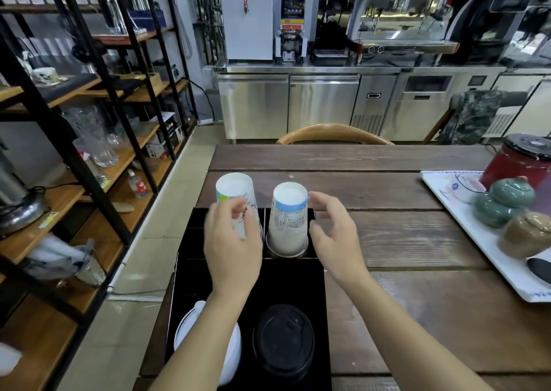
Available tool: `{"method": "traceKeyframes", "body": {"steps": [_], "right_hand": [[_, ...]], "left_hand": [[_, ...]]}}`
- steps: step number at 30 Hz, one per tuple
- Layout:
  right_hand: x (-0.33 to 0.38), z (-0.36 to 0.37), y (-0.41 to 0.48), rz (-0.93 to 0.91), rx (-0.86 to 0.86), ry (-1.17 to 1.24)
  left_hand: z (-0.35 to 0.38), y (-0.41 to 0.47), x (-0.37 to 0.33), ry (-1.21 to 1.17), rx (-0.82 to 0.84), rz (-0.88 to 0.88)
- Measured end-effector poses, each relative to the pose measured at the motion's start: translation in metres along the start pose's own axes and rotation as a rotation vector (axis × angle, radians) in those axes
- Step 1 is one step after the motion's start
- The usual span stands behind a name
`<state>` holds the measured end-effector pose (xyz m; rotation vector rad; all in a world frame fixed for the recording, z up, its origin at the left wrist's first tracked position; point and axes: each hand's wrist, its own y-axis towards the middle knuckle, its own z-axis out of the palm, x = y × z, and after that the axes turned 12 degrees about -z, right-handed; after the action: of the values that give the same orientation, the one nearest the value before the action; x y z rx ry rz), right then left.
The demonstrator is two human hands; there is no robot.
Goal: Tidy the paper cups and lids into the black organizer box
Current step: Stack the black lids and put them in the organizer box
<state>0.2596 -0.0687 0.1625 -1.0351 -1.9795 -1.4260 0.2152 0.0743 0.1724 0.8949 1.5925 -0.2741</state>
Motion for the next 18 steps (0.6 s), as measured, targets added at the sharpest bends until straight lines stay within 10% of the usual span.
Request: {"method": "traceKeyframes", "body": {"steps": [8,18], "right_hand": [[0.03,0.041,0.019,0.106,0.459,0.194],[0.016,0.065,0.022,0.381,0.602,0.246]], "left_hand": [[-0.005,0.013,0.03,-0.127,0.315,-0.193],[-0.006,0.015,0.038,-0.234,0.516,-0.306]]}}
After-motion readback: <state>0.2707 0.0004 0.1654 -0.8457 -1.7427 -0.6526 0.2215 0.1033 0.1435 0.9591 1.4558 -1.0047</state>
